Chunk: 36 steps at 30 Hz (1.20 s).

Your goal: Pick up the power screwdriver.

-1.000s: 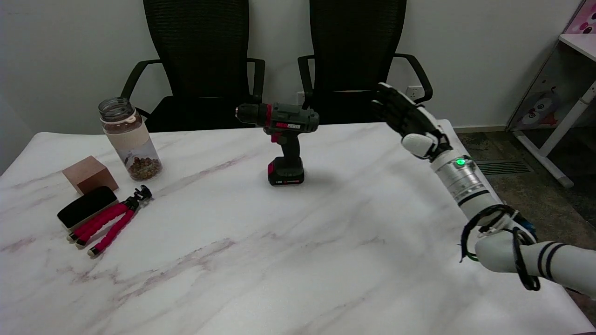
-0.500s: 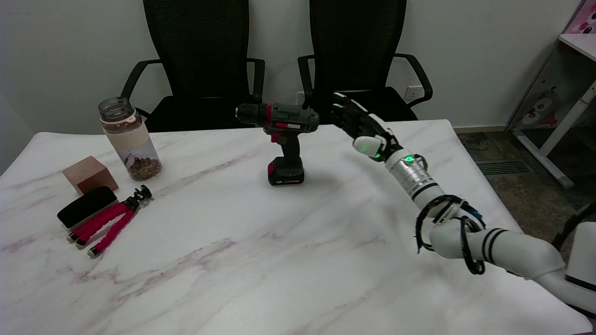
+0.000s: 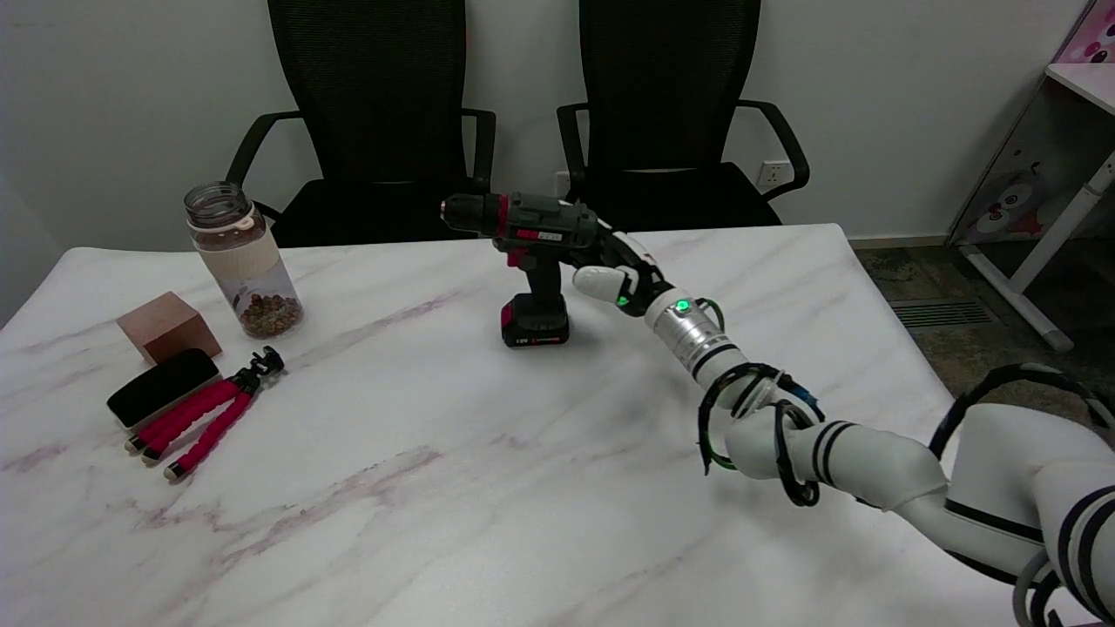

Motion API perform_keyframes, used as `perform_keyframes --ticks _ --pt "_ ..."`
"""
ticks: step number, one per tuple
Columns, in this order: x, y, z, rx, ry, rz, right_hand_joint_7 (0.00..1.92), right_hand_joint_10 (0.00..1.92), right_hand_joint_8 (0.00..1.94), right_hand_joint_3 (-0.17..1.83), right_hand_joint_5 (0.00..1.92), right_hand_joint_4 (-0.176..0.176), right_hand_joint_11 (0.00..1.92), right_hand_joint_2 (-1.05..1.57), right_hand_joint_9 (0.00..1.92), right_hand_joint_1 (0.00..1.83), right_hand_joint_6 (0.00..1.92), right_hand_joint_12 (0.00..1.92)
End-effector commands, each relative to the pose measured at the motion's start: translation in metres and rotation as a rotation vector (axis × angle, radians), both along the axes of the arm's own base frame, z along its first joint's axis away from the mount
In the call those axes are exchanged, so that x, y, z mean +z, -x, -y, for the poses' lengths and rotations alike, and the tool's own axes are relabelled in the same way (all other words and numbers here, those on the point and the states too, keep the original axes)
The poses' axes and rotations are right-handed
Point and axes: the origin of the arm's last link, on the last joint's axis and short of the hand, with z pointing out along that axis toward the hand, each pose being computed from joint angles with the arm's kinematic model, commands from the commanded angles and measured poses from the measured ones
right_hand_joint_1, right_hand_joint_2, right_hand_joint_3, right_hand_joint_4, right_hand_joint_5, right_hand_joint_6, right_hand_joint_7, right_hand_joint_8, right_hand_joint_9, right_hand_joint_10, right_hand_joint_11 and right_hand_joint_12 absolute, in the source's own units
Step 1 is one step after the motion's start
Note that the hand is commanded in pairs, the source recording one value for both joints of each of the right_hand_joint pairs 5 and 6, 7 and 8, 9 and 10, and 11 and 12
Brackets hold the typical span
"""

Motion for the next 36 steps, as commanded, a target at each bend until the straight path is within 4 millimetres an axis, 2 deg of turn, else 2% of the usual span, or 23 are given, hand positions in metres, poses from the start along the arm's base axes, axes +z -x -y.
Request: perform_keyframes --ticks 1,15,18,22,24,26,29,33,36 --pt "-0.0475 -0.0004 0.0267 -0.047 -0.023 -0.051 0.2 0.27 0.2 0.88 0.2 0.165 0.23 -0.58 0.27 0.91 0.2 0.23" --pt "-0.0438 0.0038 0.0254 -0.06 -0.013 -0.06 0.2 0.27 0.2 0.84 0.2 0.176 0.19 -0.59 0.27 0.92 0.2 0.19" --pt "-0.0425 0.0047 0.0241 -0.058 -0.008 -0.055 0.23 0.3 0.23 0.79 0.23 0.176 0.31 -0.53 0.3 0.94 0.23 0.31" --pt "-0.042 0.0053 0.0239 -0.06 -0.01 -0.059 0.35 0.44 0.35 0.55 0.35 0.176 0.59 -0.28 0.44 1.03 0.35 0.59" --pt "-0.0416 0.0055 0.0238 -0.061 -0.01 -0.062 0.38 0.5 0.38 0.69 0.38 0.176 0.63 -0.25 0.5 1.06 0.38 0.63" --pt "-0.0416 0.005 0.0242 -0.06 -0.01 -0.062 0.39 0.57 0.39 0.75 0.39 0.176 0.65 -0.21 0.57 1.09 0.39 0.65" --pt "-0.0416 0.0043 0.0248 -0.059 -0.01 -0.062 0.41 0.6 0.41 0.75 0.41 0.176 0.65 -0.18 0.6 1.11 0.41 0.65" --pt "-0.0414 0.004 0.0253 -0.061 -0.009 -0.062 0.48 0.65 0.48 0.81 0.48 0.176 0.63 -0.13 0.65 1.13 0.48 0.63" --pt "-0.0411 0.0032 0.0259 -0.06 -0.007 -0.06 0.56 0.69 0.56 0.79 0.56 0.176 0.59 -0.06 0.69 1.13 0.56 0.59"
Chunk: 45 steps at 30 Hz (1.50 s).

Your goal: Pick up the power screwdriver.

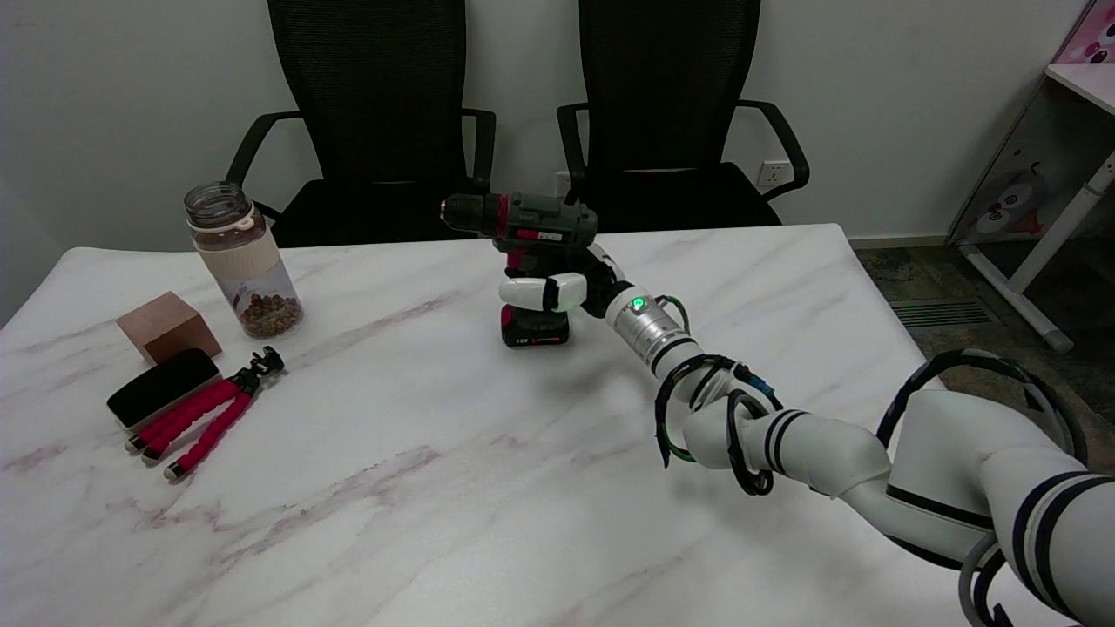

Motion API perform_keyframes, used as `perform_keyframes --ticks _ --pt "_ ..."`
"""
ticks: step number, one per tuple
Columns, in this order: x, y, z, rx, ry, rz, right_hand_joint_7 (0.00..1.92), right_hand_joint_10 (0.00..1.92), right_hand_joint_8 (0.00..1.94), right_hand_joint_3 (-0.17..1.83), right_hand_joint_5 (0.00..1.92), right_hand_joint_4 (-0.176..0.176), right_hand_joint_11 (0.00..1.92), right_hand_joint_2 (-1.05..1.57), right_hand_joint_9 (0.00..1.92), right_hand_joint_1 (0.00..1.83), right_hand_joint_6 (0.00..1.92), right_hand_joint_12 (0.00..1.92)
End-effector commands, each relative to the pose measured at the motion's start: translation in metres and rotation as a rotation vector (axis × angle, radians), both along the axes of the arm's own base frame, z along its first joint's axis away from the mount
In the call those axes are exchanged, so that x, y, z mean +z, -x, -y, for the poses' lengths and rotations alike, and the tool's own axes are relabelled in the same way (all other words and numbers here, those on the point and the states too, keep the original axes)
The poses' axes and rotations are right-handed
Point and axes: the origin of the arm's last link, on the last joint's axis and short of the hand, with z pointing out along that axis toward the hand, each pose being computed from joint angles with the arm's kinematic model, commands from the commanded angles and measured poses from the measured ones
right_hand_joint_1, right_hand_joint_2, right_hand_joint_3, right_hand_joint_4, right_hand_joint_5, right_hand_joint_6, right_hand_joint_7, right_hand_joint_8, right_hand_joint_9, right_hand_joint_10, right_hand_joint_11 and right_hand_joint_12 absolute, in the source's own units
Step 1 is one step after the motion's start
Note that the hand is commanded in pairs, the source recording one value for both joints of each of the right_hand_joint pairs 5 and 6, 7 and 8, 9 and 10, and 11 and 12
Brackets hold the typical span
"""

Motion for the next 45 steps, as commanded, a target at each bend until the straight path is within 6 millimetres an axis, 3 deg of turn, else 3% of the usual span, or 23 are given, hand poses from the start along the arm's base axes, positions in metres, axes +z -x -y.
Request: perform_keyframes --ticks 1,8,27,45 --pt "0.0 -0.001 0.002 -0.005 0.006 -0.002 0.58 0.71 0.58 0.79 0.58 0.176 0.59 -0.05 0.71 1.14 0.58 0.59" --pt "0.0 -0.003 0.003 0.004 0.007 0.001 0.66 0.83 0.66 0.91 0.66 0.176 0.67 0.04 0.83 1.16 0.66 0.67" --pt "-0.005 -0.017 -0.002 0.071 0.01 0.143 0.69 0.84 0.69 0.95 0.69 0.176 0.65 0.07 0.84 1.16 0.69 0.65" --pt "0.005 -0.002 -0.009 0.028 0.05 0.184 0.69 0.82 0.69 0.96 0.69 0.176 0.65 0.08 0.82 1.14 0.69 0.65"
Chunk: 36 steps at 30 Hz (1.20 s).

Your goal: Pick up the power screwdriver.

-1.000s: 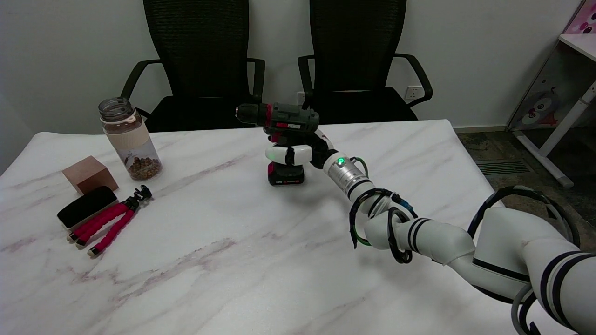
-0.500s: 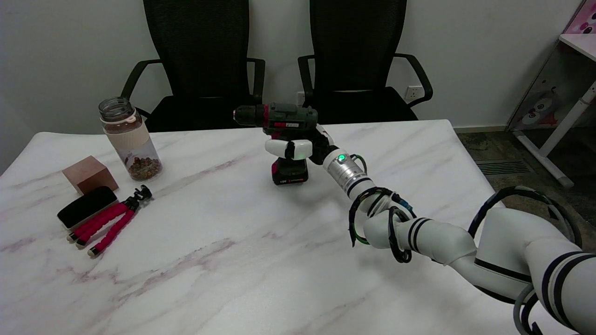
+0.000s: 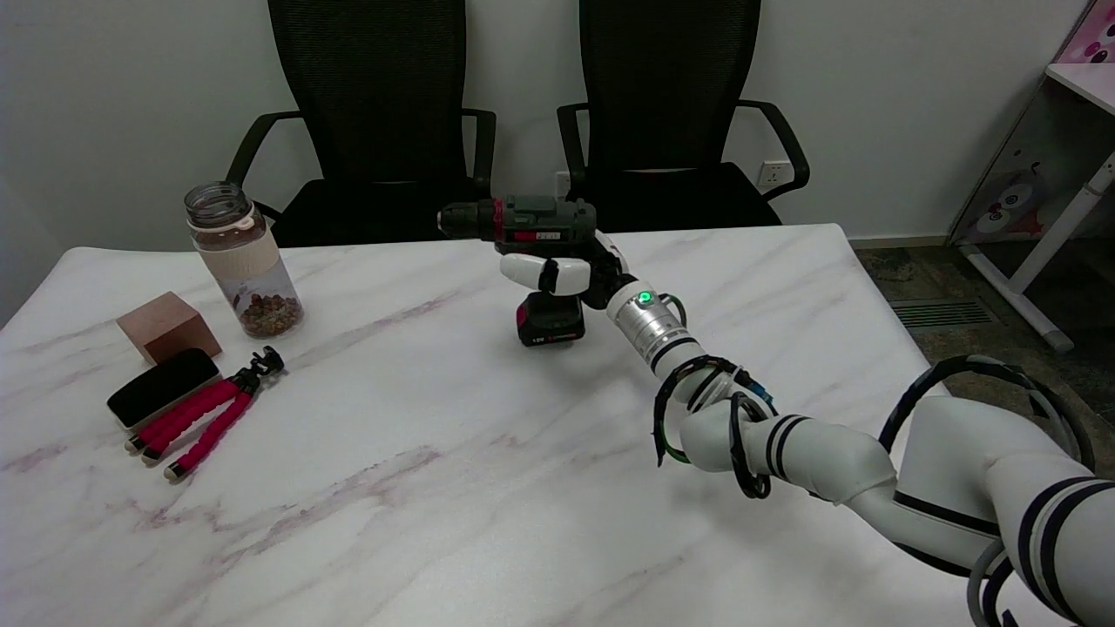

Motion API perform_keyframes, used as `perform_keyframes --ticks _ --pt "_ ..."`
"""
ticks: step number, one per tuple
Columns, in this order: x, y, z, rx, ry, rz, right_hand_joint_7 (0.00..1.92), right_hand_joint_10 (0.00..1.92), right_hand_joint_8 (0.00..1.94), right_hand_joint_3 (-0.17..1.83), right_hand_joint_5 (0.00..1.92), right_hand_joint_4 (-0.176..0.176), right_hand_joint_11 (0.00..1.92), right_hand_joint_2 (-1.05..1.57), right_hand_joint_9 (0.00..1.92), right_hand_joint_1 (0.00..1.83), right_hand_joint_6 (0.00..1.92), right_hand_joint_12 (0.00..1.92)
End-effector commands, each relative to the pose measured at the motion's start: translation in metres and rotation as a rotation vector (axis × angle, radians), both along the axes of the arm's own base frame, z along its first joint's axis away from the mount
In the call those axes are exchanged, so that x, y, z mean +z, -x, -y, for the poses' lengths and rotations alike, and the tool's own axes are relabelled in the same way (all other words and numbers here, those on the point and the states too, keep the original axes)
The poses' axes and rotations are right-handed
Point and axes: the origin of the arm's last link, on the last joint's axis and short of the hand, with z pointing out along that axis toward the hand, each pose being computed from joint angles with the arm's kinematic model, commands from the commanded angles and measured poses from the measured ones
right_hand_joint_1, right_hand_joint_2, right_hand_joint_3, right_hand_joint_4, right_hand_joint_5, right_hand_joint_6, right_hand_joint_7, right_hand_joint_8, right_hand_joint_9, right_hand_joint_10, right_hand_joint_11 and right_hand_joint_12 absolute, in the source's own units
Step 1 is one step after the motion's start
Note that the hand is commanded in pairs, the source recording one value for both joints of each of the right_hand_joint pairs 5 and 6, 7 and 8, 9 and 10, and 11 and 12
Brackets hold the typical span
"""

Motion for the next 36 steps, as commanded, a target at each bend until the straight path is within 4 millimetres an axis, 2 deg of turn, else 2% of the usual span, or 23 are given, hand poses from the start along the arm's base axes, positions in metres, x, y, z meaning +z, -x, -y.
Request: perform_keyframes --ticks 1,8,13,17,26,28,31,36 --pt "0.007 0.009 -0.005 -0.029 0.03 0.05 0.69 0.82 0.69 0.96 0.69 0.176 0.66 0.08 0.82 1.14 0.69 0.66" --pt "0.007 0.016 -0.008 -0.059 0.031 0.046 0.7 0.82 0.7 0.99 0.7 0.176 0.67 0.1 0.82 1.14 0.7 0.67" --pt "0.005 0.021 -0.009 -0.077 0.035 0.056 0.7 0.77 0.7 0.94 0.7 0.176 0.54 0.1 0.77 1.1 0.7 0.54" --pt "0.006 0.027 -0.013 -0.095 0.06 0.096 0.68 0.7 0.68 0.99 0.68 0.176 0.46 0.03 0.7 1.07 0.68 0.46" --pt "0.007 0.028 -0.015 -0.092 0.069 0.119 0.66 0.67 0.66 0.99 0.66 0.176 0.42 -0.01 0.67 1.06 0.66 0.42" --pt "0.006 0.027 -0.014 -0.089 0.067 0.121 0.66 0.68 0.66 0.99 0.66 0.176 0.46 -0.02 0.68 1.06 0.66 0.46" --pt "0.004 0.024 -0.013 -0.084 0.062 0.124 0.67 0.74 0.67 1.05 0.67 0.176 0.65 -0.02 0.74 1.07 0.67 0.65" --pt "0.003 0.024 -0.012 -0.088 0.061 0.137 0.67 0.82 0.67 1.12 0.67 0.176 0.75 -0.02 0.82 1.08 0.67 0.75"
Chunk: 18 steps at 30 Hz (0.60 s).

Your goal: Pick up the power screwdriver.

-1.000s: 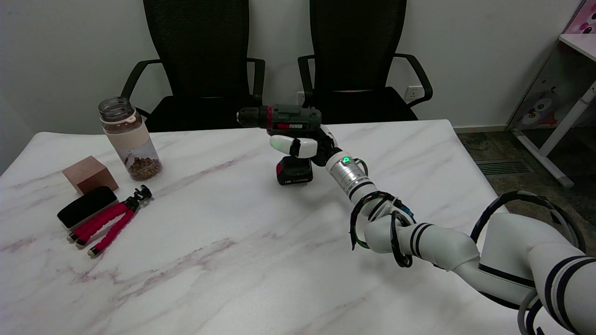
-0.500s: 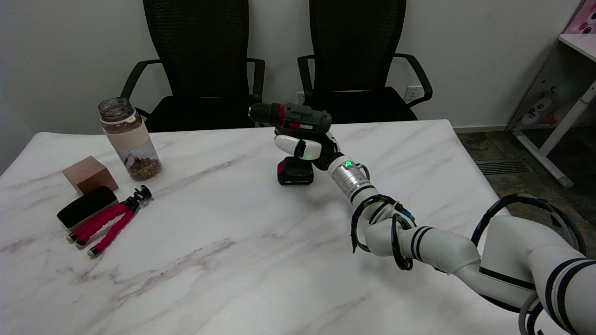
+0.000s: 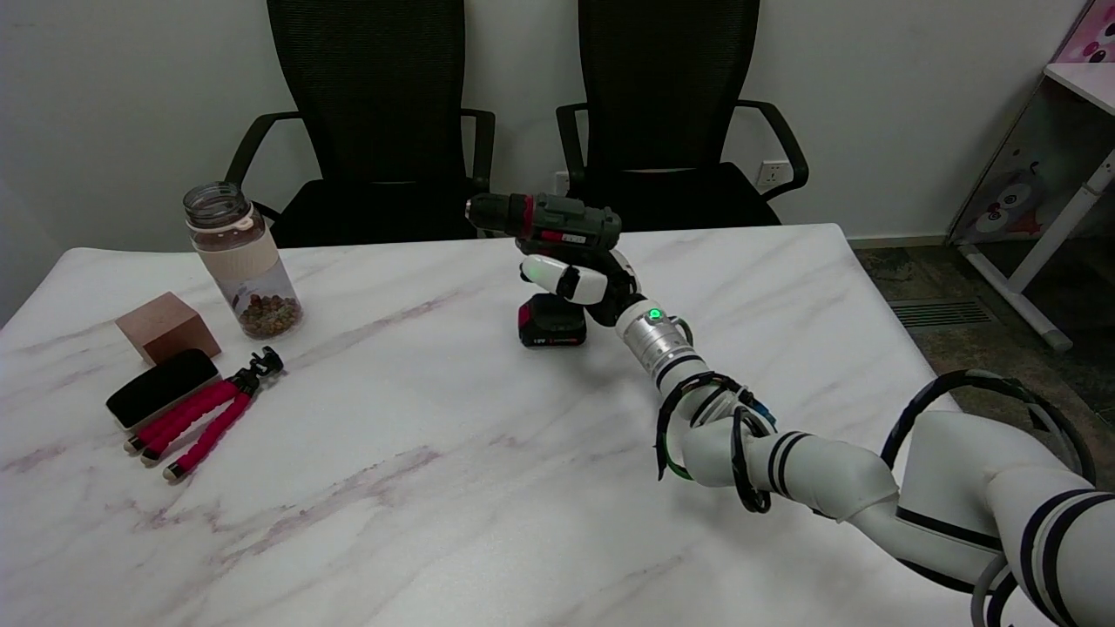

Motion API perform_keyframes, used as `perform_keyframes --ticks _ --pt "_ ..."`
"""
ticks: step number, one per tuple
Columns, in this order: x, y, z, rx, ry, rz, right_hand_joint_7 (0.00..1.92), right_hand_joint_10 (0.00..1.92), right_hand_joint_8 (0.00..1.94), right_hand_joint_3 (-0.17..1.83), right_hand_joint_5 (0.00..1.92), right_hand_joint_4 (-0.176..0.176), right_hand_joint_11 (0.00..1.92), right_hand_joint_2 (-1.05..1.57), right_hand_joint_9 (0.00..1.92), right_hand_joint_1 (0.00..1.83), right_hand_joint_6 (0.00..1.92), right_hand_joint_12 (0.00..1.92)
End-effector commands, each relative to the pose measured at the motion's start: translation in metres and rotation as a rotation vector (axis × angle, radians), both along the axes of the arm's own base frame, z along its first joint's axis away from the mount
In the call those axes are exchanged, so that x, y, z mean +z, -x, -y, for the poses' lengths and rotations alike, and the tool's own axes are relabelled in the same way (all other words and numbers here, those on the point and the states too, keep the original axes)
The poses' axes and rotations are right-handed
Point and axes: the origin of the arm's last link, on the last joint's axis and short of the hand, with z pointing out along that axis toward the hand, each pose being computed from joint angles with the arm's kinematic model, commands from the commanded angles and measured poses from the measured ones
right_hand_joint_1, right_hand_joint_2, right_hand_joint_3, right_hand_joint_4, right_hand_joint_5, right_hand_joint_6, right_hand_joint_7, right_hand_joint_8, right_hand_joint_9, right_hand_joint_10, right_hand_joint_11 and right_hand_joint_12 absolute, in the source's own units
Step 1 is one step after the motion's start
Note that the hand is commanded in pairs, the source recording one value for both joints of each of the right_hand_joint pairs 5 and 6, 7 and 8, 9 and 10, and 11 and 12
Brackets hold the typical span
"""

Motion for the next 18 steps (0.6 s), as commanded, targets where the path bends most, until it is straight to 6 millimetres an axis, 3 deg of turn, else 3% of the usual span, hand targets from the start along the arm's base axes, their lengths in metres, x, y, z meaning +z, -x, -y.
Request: perform_keyframes --ticks 1,6,9,13,18 --pt "-0.003 0.0013 -0.0001 -0.013 0.004 0.044 0.67 0.84 0.67 1.13 0.67 0.176 0.77 -0.01 0.84 1.08 0.67 0.77" --pt "-0.0026 0.0033 -0.0012 -0.02 0.006 0.08 0.69 0.94 0.69 1.2 0.69 0.176 0.87 0.01 0.94 1.1 0.69 0.87" --pt "-0.0018 0.0039 -0.0014 -0.021 0.008 0.079 0.73 1.18 0.73 1.34 0.73 0.176 1.15 0.12 1.18 1.12 0.73 1.15" --pt "-0.0014 0.0044 -0.0015 -0.024 0.008 0.078 0.75 1.38 0.75 1.24 0.75 0.176 1.39 0.25 1.38 1.13 0.75 1.39" --pt "-0.0014 0.0039 -0.0011 -0.022 0.008 0.078 0.76 1.52 0.76 1.13 0.76 0.176 1.55 0.34 1.52 1.13 0.76 1.55"
